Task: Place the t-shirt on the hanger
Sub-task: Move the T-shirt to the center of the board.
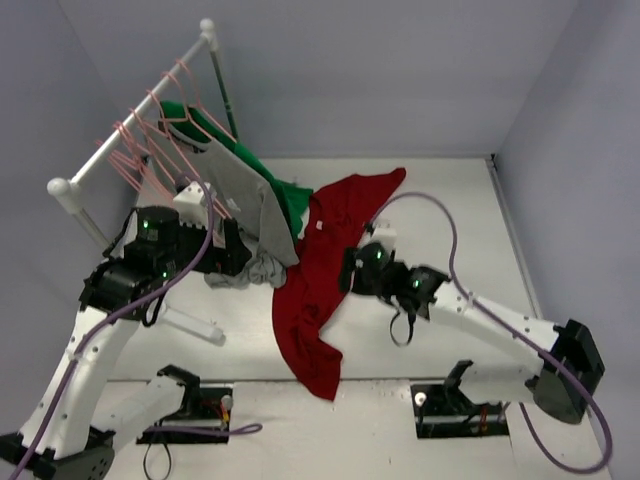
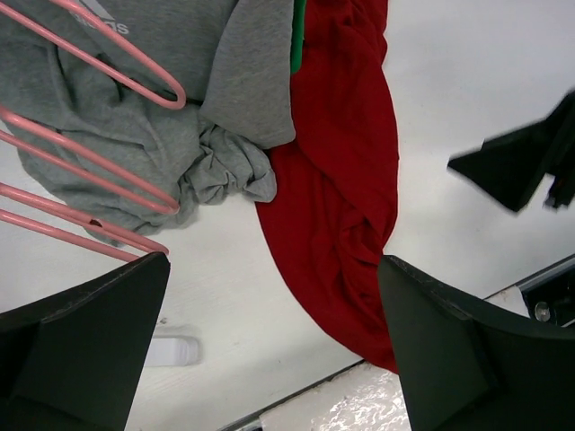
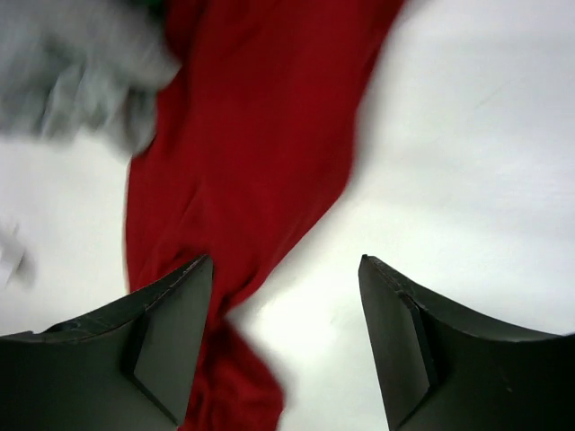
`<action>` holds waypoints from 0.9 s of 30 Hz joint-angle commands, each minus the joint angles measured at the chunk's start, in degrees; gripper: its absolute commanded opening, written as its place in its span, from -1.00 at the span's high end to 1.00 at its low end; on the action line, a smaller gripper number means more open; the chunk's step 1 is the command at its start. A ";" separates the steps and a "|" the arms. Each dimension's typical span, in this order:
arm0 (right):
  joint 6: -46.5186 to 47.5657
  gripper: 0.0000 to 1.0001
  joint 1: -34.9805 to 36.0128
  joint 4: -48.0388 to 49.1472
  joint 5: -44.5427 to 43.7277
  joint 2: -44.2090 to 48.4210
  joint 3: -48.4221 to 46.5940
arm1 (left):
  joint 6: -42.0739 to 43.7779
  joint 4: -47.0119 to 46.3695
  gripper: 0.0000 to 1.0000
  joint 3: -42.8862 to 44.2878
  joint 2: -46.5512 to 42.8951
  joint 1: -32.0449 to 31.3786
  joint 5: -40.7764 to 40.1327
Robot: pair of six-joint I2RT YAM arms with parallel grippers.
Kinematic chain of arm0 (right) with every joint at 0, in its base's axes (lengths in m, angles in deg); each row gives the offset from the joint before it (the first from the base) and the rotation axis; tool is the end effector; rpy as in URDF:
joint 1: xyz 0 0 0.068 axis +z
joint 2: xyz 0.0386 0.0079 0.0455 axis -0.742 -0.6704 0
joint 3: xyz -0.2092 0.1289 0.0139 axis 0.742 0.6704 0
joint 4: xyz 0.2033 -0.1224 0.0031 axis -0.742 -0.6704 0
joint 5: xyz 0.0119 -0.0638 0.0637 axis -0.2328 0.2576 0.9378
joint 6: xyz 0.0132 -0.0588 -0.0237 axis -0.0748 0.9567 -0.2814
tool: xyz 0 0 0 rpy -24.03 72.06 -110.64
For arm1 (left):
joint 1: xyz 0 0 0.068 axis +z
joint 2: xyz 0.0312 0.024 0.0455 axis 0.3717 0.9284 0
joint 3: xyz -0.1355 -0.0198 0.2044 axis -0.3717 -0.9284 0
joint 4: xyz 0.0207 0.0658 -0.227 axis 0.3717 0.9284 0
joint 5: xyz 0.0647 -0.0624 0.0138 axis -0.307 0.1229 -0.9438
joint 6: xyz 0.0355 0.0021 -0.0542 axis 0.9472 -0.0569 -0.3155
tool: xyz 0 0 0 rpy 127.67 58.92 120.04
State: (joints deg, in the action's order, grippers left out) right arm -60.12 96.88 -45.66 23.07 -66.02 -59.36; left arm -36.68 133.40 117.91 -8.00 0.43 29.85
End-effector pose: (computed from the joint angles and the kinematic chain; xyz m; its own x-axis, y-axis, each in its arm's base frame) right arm 0.1840 0.1944 0.2461 -0.6618 0.2017 -0.7221 -0.2413 0.8546 0.4599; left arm 0.1557 -0.0726 0.3727 -0.5590 -0.0905 -0.8242 0.3874 0.8503 -0.3561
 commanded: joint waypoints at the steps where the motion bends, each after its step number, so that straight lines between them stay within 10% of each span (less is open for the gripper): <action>1: 9.01 -0.23 -5.35 -0.88 -5.10 -4.67 -6.07 | -1.89 -3.58 -0.95 1.69 0.47 -0.62 1.92; 12: 30.11 -0.14 -21.37 3.17 9.72 -32.52 -31.24 | -11.37 -7.40 -0.95 -3.18 2.80 -6.04 -0.45; 22: 29.65 -0.15 -27.45 4.21 10.01 -55.85 -48.39 | -15.53 -7.12 -0.95 -6.31 0.40 -8.41 -2.29; 27: 26.52 0.27 -28.07 6.36 5.85 -57.67 -44.69 | -17.03 -7.21 -0.94 -7.92 0.10 -9.35 -2.17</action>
State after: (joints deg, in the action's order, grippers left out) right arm -31.75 69.39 -39.39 32.12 -124.44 -105.85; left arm -51.24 129.16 110.00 -7.41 -8.11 28.30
